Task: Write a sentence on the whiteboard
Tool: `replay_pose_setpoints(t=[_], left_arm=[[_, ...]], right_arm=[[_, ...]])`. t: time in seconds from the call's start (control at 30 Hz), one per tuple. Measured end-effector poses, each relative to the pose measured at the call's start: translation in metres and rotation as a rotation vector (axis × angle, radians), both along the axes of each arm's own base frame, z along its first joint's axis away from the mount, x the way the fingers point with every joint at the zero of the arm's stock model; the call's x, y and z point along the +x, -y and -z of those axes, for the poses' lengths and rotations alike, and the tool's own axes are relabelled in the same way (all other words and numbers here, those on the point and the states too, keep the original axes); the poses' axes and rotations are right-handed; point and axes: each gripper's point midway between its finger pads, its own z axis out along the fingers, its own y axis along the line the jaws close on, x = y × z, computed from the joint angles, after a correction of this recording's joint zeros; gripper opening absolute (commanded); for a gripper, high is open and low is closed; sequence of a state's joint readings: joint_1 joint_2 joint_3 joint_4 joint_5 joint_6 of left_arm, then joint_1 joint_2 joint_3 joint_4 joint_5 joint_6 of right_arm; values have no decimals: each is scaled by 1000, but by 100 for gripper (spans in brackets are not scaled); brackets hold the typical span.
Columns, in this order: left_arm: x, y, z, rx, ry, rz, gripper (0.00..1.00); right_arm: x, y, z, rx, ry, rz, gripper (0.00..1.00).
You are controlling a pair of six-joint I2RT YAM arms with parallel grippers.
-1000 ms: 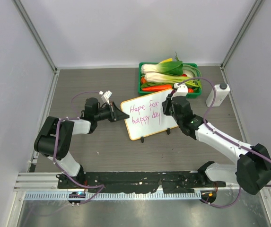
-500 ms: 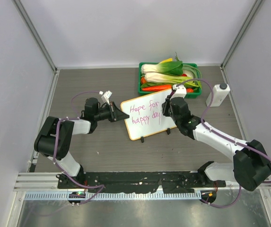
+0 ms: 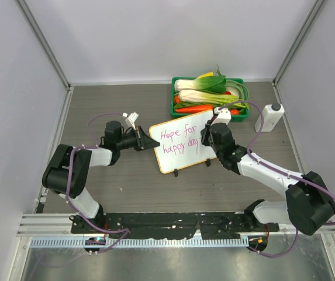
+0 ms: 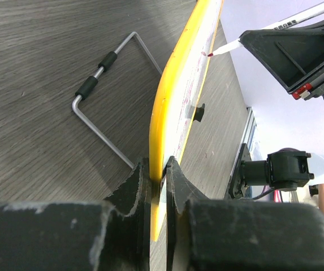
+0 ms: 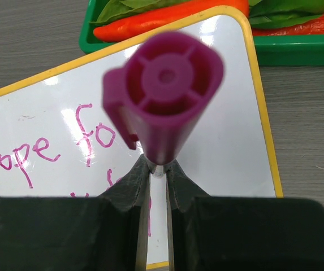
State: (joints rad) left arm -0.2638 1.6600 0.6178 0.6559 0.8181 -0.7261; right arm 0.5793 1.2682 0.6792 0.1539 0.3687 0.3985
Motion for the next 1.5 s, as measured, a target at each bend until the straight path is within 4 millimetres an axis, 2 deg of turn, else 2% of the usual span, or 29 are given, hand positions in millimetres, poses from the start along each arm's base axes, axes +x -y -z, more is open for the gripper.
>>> replay_pose_setpoints(t=[0.6,1.5], left_arm=[[0,1,0,1,0,0,0],[0,1,1,0,-4,1,0]], right_arm=[[5,1,1,-2,13,20,2],[3,-5,4,26,5,-11,2]])
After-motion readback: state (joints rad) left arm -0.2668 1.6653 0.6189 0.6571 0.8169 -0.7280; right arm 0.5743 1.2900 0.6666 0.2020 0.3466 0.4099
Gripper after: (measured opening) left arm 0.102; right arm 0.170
